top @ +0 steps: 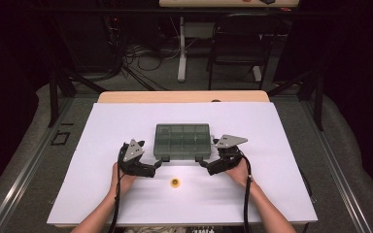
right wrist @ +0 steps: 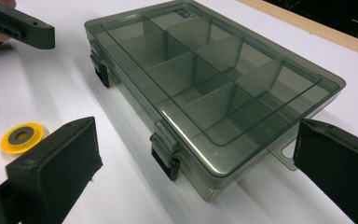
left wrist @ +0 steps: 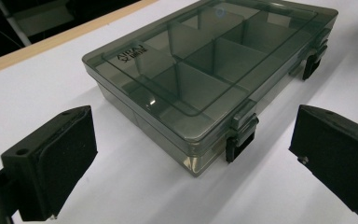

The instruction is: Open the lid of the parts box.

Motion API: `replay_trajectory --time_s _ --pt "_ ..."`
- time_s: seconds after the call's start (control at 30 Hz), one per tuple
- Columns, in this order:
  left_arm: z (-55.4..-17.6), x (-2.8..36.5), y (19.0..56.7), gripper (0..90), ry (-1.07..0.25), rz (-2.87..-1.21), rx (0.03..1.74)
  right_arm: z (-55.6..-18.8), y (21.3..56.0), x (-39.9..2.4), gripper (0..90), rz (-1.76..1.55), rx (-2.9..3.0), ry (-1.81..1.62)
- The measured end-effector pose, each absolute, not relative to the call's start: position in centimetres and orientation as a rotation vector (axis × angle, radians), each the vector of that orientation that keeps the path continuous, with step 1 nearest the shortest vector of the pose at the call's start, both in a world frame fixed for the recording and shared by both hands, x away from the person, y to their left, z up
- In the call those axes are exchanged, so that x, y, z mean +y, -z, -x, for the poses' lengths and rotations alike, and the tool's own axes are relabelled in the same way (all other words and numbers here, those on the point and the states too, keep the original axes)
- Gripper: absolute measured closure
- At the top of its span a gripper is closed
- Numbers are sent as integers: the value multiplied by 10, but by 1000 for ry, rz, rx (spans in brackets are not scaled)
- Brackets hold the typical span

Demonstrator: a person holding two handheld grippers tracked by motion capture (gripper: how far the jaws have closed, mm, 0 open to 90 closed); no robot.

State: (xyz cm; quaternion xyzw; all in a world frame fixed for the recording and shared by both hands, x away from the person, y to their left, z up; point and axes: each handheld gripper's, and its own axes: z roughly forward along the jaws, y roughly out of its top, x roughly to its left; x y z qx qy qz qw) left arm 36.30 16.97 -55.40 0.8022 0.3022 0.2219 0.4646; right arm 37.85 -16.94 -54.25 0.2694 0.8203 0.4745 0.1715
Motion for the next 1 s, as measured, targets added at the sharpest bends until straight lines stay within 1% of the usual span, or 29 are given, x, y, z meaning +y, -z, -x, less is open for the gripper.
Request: replay_trajectory --time_s 0.1,0.13,0.37,0.53,0.7,0.8,0.9,1.0 --pt "-364 169 554 2 -536 -1982 742 -381 542 -168 0 -757 2340 -1341" --pt "-365 169 555 2 -503 -1986 735 -382 542 -168 0 -759 2340 -1348" --pt "-375 170 557 2 -440 -2021 745 -388 545 -172 0 -786 2361 -1347" --pt "-378 171 559 3 -431 -2043 740 -388 546 -173 7 -782 2373 -1329" --pt "-380 176 560 22 -444 -2064 740 -388 547 -174 40 -770 2378 -1294" --pt "-381 178 560 60 -438 -2075 734 -389 547 -176 69 -781 2370 -1298" --pt "-382 179 560 146 -437 -2076 733 -389 547 -177 120 -782 2365 -1300" --pt "-381 178 559 183 -434 -2079 722 -388 546 -179 153 -783 2358 -1294"
